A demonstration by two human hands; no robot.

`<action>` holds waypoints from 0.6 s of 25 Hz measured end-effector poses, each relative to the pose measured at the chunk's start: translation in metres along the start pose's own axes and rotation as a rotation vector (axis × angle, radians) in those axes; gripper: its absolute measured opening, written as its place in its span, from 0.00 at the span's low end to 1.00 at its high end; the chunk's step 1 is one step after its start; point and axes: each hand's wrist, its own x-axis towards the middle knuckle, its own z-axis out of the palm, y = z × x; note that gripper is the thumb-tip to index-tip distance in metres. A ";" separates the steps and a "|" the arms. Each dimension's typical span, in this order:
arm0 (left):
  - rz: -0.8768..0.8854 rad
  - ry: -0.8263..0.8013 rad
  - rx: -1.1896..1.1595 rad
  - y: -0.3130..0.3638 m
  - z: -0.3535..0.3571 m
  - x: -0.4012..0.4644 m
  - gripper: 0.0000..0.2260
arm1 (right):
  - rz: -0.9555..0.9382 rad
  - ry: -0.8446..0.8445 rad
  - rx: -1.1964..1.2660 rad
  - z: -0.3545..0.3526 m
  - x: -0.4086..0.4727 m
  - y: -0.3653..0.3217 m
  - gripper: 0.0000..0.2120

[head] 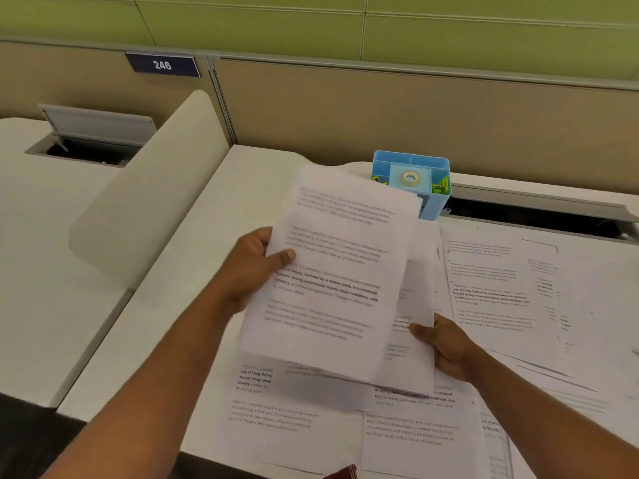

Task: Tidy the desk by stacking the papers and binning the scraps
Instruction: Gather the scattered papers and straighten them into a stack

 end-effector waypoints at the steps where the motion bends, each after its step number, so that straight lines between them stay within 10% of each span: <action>1: -0.059 -0.001 -0.021 -0.016 0.010 0.004 0.11 | -0.025 -0.014 -0.006 0.003 -0.003 -0.002 0.18; 15: -0.356 0.015 -0.192 -0.098 0.072 0.017 0.13 | -0.069 -0.246 0.116 0.026 -0.042 -0.022 0.21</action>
